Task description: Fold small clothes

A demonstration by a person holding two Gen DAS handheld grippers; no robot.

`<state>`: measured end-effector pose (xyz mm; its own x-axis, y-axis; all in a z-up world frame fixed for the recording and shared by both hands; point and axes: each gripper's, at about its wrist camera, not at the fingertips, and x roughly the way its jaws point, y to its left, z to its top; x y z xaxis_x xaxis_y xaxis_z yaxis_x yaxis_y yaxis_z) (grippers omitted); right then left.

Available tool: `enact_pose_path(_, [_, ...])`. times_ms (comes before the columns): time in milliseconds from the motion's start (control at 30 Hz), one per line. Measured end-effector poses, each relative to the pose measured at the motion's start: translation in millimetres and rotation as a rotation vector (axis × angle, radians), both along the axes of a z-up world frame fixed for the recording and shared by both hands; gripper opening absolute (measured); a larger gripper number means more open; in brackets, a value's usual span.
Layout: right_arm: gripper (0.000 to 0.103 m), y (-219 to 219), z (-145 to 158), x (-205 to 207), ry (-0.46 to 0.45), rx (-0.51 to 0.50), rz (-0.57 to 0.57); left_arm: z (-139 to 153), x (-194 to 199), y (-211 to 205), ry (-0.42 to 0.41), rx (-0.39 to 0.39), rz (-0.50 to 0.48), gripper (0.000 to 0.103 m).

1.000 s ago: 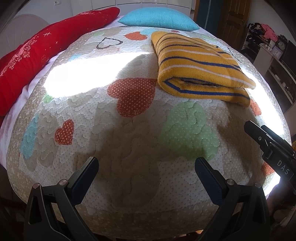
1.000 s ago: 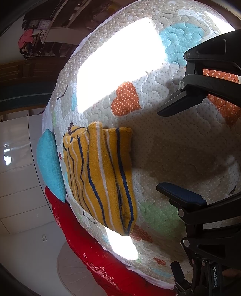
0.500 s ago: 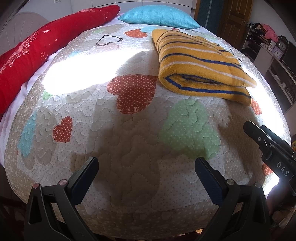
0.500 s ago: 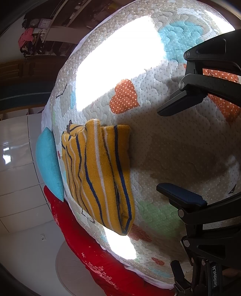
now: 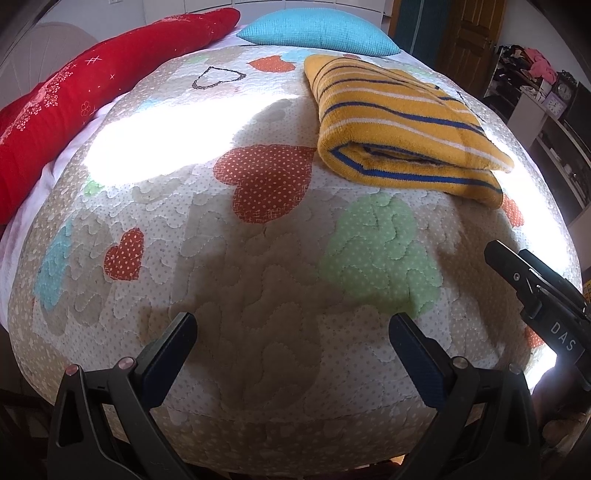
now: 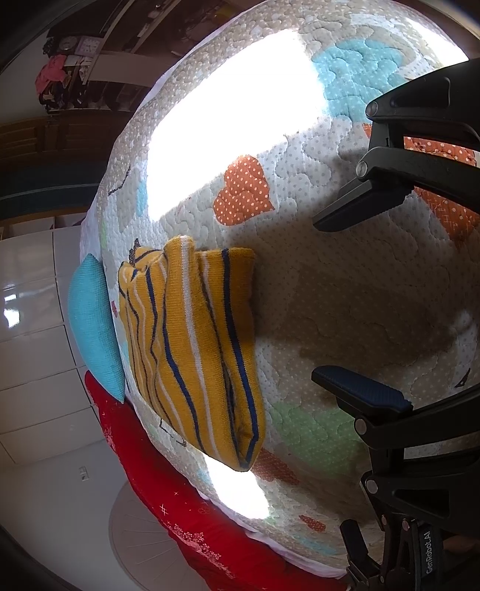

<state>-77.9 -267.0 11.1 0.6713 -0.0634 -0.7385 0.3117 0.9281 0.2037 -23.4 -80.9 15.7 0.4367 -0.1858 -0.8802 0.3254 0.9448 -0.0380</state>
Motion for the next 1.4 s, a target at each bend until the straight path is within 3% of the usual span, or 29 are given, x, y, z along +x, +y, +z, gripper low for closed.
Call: enact_pose_path(1400, [0.081,-9.5,3.0,-1.6,-0.011,0.013,-0.025,4.2,-4.5,-7.3,-0.019,-0.002,-0.027,0.103])
